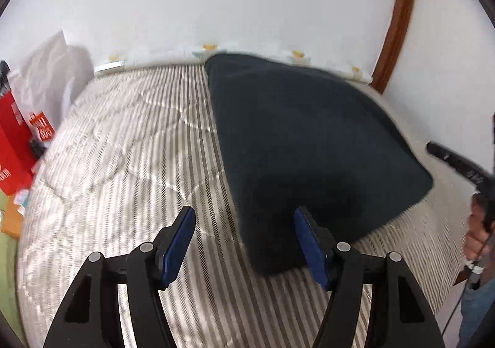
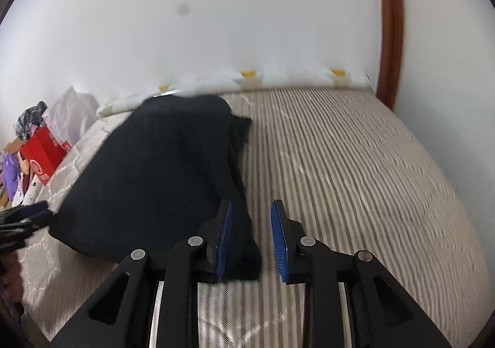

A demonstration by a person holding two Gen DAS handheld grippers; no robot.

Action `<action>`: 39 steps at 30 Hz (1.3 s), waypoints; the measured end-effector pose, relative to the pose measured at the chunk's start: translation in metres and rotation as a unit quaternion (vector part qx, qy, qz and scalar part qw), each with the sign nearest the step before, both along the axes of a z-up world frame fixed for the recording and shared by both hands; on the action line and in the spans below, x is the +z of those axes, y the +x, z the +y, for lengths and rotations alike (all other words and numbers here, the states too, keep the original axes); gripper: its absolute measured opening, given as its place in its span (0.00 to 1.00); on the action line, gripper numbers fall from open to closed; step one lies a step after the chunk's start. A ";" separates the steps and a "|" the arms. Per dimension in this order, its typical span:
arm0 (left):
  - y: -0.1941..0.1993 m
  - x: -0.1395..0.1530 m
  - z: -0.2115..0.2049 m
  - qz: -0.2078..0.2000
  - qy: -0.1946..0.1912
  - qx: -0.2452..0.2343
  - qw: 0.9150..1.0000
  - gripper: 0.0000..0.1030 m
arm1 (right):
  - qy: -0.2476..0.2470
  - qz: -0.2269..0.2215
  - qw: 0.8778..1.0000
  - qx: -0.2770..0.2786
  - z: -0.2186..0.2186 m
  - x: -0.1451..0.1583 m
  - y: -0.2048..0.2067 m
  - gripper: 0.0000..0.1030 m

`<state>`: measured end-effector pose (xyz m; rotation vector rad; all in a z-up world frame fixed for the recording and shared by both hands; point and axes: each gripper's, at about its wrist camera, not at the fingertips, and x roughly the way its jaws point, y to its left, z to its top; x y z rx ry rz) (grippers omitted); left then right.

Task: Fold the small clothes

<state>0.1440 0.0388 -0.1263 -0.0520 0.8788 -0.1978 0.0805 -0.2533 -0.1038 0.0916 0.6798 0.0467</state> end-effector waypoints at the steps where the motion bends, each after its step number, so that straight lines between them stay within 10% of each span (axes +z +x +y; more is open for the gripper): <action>1: 0.003 -0.008 -0.001 0.011 0.004 0.001 1.000 0.66 | 0.000 -0.002 1.000 0.004 0.002 0.004 0.004 0.25; 13: 0.019 0.008 -0.005 0.013 0.021 0.008 1.000 0.66 | 0.016 0.074 0.997 0.023 0.025 -0.010 0.097 0.29; 15: 0.026 0.010 -0.006 0.012 0.025 0.011 1.000 0.66 | 0.032 0.087 0.995 0.035 0.024 -0.018 0.107 0.08; 21: 0.047 0.017 -0.004 0.011 0.027 0.009 1.000 0.66 | 0.076 0.078 0.992 0.058 0.006 -0.027 0.109 0.08; 39: 0.118 0.012 0.003 0.020 0.011 0.006 1.000 0.66 | 0.056 0.111 0.991 0.045 0.031 -0.009 0.204 0.39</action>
